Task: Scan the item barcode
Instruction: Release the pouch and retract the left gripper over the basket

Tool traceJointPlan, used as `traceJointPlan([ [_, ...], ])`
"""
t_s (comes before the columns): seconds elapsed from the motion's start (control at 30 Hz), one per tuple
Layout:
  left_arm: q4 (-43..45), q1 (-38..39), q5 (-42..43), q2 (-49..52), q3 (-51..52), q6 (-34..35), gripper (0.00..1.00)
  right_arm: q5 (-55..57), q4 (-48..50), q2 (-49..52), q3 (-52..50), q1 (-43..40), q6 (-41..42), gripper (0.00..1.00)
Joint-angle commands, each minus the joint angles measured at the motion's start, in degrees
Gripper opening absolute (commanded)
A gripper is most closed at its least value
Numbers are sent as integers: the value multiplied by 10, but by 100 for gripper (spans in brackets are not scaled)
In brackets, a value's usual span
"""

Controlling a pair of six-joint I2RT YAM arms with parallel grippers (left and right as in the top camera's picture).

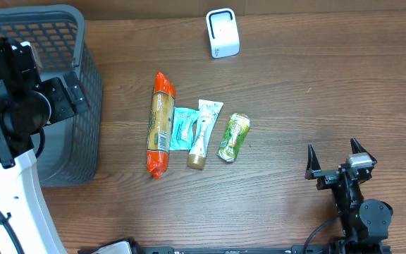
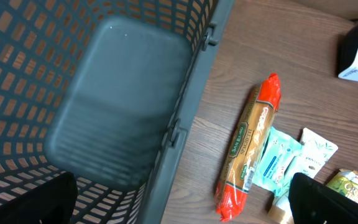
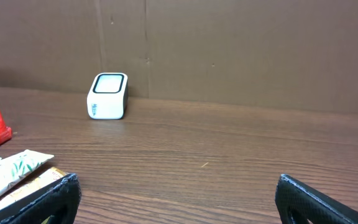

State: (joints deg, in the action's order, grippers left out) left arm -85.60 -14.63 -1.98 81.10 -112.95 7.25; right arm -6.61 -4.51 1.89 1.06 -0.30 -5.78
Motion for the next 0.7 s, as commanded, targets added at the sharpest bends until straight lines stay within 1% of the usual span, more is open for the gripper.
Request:
traceJointPlan([
  [0.0,1,-1,1,5,4,-10,100,2,3,-3,-6,-2,-1,100],
  [0.27,1,-1,1,6,3,-10,100,2,3,-3,-6,-2,-1,100],
  [0.33,2,-1,14,6,3,5,100,2,3,-3,-6,-2,-1,100],
  [0.67,1,-1,16,6,3,5,100,2,3,-3,-6,-2,-1,100],
])
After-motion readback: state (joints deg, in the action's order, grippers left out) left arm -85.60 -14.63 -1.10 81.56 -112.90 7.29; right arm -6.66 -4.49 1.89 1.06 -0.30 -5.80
